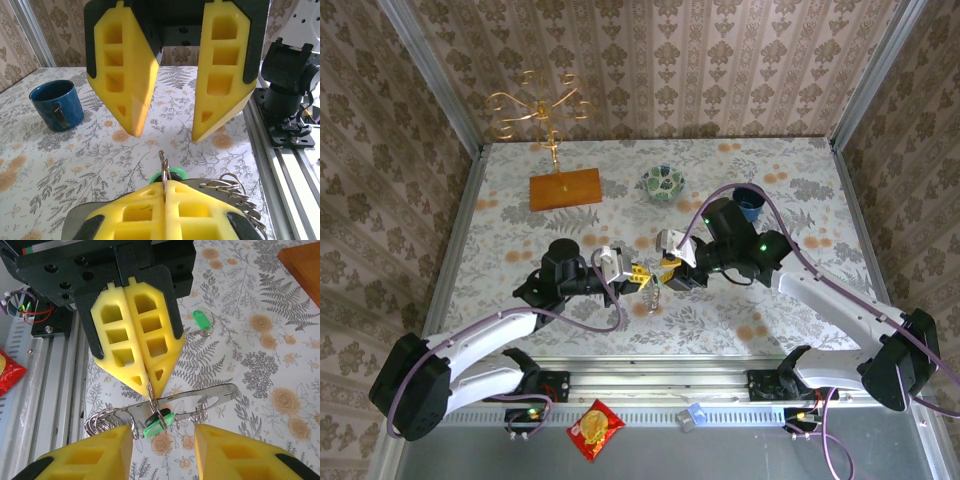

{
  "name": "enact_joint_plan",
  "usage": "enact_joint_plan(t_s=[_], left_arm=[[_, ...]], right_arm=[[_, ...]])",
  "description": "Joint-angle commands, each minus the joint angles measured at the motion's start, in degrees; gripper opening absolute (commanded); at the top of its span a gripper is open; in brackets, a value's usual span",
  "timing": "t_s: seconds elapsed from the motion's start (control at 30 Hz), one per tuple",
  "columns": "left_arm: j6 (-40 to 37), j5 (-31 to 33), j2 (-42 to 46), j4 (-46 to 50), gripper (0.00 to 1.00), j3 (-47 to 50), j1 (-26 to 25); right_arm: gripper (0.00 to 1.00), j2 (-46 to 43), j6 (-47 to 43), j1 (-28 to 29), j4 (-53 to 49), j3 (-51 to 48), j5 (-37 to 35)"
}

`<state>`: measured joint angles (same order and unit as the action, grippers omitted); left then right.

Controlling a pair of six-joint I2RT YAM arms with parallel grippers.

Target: Put the keys on the keyring

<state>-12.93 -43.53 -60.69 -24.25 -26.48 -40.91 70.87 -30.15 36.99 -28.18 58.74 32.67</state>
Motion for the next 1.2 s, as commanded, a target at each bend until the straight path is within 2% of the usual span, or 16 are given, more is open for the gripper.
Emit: enact_joint_plan(t_s=[0.0,0.33,0.57,0.7,0.8,1.13,1.17], left_arm=[[-0.9,-1.7,0.6,-4.0,0.0,0.6,-0.5],[-0.7,-1.9,0.2,-5.0,0.0,0.6,-0.7],[-0.6,-2.0,0.3,-5.2,0.0,0.8,-0.8],[-0.4,-2.0,0.4,-5.5,0.0,0.8,-0.8],[-0.3,-2.2,0.5,-6.7,0.0,0.9,-1.0],[0.1,-1.5,-0.1,-8.7,0.0,1.6,-2.0],[0.0,-1.4,-0.1,-8.8,0.0,1.6,-2.2]], right_arm=[[0.38,0.4,0.6,0.2,2.7,-0.8,1.6],[0.26,1.7,-1.7,0.9,1.2,-0.1,2.8],[0.07,1.9,-2.8,0.9,0.2,0.2,2.3],[0.01,1.7,-3.9,0.8,-1.1,0.3,0.4],[0.0,2.0,-3.9,0.8,-0.9,0.1,-1.0],[0.0,4.2,-1.6,1.0,2.2,-0.4,1.9],[0.05,3.5,-1.4,0.8,2.8,-0.8,1.9]])
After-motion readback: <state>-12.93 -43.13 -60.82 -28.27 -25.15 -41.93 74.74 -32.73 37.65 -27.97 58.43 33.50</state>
